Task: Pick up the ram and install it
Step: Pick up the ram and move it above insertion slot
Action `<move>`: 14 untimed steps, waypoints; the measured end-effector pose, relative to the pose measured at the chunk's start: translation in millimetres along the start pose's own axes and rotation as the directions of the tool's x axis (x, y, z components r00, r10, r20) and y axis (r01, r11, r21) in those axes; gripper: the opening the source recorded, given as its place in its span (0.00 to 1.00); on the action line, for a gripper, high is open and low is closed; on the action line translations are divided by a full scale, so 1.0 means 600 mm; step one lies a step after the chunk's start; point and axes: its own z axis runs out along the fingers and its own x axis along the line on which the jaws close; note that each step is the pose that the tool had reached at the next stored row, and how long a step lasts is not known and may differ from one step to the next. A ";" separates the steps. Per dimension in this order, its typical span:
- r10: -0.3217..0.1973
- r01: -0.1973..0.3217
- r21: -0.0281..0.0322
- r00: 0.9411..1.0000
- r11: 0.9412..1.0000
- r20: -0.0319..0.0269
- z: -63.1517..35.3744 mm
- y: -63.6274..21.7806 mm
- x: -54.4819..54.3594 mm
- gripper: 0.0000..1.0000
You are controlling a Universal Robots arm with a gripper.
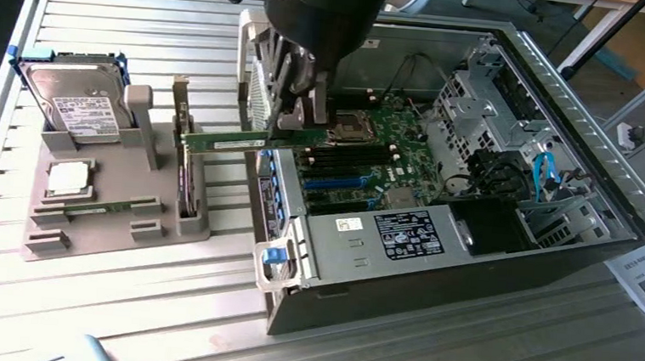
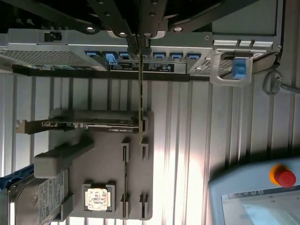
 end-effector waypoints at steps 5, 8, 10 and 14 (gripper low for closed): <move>-0.001 0.001 0.000 1.000 1.000 0.000 -0.002 -0.031 0.002 0.12; -0.002 0.002 0.000 1.000 1.000 0.000 -0.004 -0.057 0.004 0.12; -0.003 0.003 0.000 1.000 1.000 0.000 -0.005 -0.070 0.004 0.12; -0.003 0.003 0.000 1.000 1.000 0.000 -0.006 -0.090 0.006 0.12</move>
